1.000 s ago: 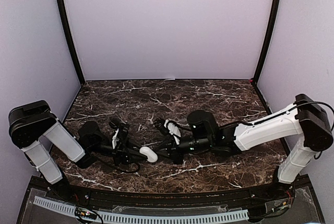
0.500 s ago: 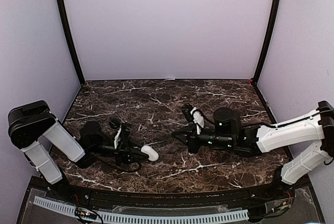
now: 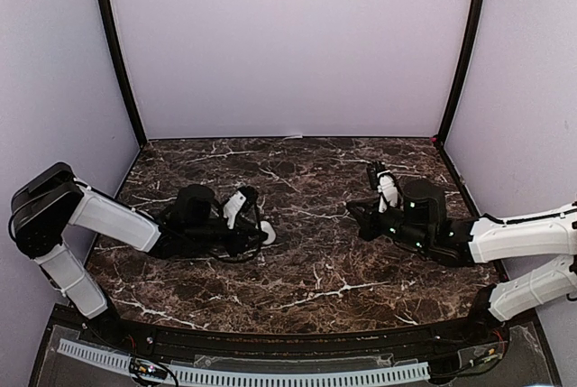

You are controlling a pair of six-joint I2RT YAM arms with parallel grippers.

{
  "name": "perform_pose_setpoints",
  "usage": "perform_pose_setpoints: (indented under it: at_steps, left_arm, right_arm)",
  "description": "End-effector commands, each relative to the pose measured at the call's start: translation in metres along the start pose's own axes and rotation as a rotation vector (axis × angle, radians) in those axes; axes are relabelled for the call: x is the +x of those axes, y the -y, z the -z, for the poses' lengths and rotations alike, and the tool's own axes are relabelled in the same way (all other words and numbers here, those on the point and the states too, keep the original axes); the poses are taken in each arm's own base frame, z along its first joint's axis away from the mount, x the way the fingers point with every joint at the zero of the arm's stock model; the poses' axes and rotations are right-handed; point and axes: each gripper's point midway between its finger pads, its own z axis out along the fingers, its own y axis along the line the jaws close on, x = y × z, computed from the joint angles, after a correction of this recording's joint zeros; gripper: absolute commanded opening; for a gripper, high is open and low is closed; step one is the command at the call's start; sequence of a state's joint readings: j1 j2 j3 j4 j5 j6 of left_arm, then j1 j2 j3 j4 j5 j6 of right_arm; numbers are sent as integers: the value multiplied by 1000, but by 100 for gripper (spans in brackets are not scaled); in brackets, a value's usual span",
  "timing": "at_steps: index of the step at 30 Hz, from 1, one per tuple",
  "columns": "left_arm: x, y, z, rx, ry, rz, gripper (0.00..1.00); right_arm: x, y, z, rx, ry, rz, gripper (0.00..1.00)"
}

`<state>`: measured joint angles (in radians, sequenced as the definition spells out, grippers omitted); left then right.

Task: Insert the wireless bluetooth earbuds into the charging case
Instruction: Place the charging case with the earbuds at the center of the board.

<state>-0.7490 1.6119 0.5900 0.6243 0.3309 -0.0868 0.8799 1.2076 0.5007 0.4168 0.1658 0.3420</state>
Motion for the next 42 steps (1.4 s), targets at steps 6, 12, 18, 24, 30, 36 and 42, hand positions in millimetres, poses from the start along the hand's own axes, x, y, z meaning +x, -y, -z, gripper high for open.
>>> perform_pose_setpoints:
  at_steps: [6, 12, 18, 24, 30, 36, 42]
  left_arm:
    - [35, -20, -22, -101, -279, 217, 17]
    - [31, -21, -28, -97, -287, 263, 24]
    - [27, -28, -22, -158, -291, 280, 82]
    - [1, -28, 3, -206, -206, 250, 99]
    - [-24, -42, 46, -348, -65, 198, 99]
    - [-54, -80, 121, -540, 206, 188, 99]
    - [-55, -120, 219, -874, 491, 110, 99]
  right_arm:
    - [6, 24, 5, 110, -20, 26, 0]
    - [7, 26, 9, 116, -15, 34, 0]
    - [7, 27, 10, 121, -21, 50, 0]
    - [-1, 36, 20, 170, 6, 77, 2]
    - [-11, 54, 30, 279, 25, 127, 38]
    - [-28, 89, 47, 504, 69, 146, 99]
    - [-55, 138, 71, 738, 158, 149, 94]
